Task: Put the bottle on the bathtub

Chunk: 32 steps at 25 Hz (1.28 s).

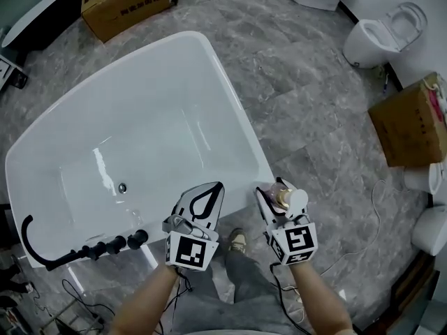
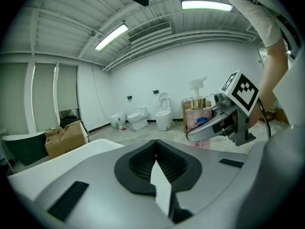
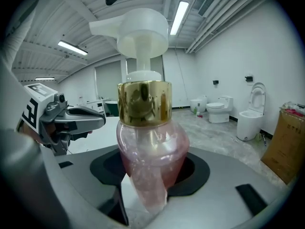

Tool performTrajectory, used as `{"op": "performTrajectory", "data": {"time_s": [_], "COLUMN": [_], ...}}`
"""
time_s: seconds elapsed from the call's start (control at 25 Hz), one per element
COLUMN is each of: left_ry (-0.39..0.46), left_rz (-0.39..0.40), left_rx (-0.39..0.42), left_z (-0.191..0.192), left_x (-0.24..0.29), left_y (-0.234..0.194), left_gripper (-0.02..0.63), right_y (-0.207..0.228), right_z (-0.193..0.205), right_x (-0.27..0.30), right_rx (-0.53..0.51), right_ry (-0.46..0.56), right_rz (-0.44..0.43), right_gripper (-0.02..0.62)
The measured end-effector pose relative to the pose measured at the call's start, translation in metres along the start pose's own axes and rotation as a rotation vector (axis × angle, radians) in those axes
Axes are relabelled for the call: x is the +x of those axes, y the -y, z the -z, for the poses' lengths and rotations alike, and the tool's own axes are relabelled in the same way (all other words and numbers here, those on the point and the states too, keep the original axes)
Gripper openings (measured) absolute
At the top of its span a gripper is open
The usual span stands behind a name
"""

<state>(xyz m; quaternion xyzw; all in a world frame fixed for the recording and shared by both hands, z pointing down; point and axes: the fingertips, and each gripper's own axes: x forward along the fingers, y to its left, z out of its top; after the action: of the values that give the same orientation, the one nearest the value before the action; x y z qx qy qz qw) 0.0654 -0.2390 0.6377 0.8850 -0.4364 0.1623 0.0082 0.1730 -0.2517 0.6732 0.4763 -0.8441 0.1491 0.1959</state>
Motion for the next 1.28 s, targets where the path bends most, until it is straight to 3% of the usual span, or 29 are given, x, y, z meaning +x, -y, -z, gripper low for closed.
{"op": "performTrajectory", "data": {"time_s": [0.68,0.84,1.04,1.28], "left_ry": [-0.037,-0.042,-0.051,-0.052], "left_rz": [0.032,0.033,0.034,0.036], "left_rx": [0.017,0.009,0.009,0.025], "left_z": [0.043,0.04,0.036,0.019], "left_x": [0.009,0.005,-0.008,-0.029], "left_y": [0.015,0.014,0.013,0.011], "left_gripper": [0.018,0.018,0.018,0.018], "right_y": [-0.009,-0.009,-0.007,-0.018], "right_z": [0.032,0.031,0.037,0.02], "right_x": [0.01,0.01,0.006,-0.019], "right_rx": [-0.082,-0.061,0.051,0.014], "right_ry": [0.039,0.048,0.011,-0.03], "right_rz": [-0.014,0.0,0.008,-0.029], "right_gripper": [0.259,0.262,0.301,0.322]}}
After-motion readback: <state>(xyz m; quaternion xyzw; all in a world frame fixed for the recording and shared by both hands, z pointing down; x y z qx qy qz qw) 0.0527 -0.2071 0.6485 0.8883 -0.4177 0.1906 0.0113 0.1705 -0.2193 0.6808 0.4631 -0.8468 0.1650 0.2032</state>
